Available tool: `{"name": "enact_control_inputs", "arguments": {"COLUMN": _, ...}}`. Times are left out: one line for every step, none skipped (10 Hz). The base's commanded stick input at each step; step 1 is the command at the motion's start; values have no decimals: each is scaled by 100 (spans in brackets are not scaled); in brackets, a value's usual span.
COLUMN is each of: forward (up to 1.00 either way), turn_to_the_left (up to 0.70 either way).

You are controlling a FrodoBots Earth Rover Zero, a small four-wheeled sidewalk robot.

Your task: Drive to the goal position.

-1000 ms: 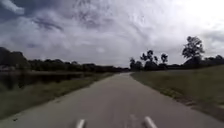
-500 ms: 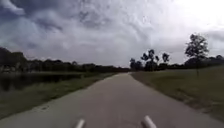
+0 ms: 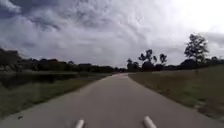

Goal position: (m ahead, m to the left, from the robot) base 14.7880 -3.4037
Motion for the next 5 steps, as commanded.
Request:
{"name": "enact_control_inputs", "arguments": {"forward": 69, "turn_to_the_left": 3}}
{"name": "enact_control_inputs", "arguments": {"forward": 69, "turn_to_the_left": 3}}
{"name": "enact_control_inputs", "arguments": {"forward": 69, "turn_to_the_left": 3}}
{"name": "enact_control_inputs", "arguments": {"forward": 69, "turn_to_the_left": 3}}
{"name": "enact_control_inputs", "arguments": {"forward": 69, "turn_to_the_left": 3}}
